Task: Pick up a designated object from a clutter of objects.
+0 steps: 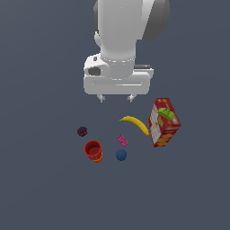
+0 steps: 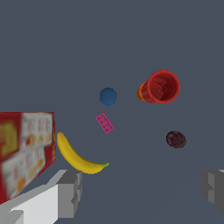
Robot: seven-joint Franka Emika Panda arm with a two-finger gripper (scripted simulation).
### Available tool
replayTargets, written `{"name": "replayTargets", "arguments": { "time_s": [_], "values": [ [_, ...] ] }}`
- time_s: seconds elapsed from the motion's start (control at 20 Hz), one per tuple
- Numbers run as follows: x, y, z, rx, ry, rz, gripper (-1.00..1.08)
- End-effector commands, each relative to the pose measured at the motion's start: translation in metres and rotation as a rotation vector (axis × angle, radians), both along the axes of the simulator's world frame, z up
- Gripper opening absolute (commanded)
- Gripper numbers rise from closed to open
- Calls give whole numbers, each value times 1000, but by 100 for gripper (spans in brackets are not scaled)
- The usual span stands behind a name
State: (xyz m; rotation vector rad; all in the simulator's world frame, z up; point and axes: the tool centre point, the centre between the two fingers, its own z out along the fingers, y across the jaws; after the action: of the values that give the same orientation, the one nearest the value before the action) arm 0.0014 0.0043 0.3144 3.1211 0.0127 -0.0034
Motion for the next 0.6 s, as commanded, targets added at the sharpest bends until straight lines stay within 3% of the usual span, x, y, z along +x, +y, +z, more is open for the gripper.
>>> {"name": "replayTargets", "arguments": {
  "time_s": [0.0, 0.55],
  "values": [
    [0, 0, 0, 0, 0, 0, 100],
    [3, 13, 1, 4, 10, 57, 100]
  ]
}}
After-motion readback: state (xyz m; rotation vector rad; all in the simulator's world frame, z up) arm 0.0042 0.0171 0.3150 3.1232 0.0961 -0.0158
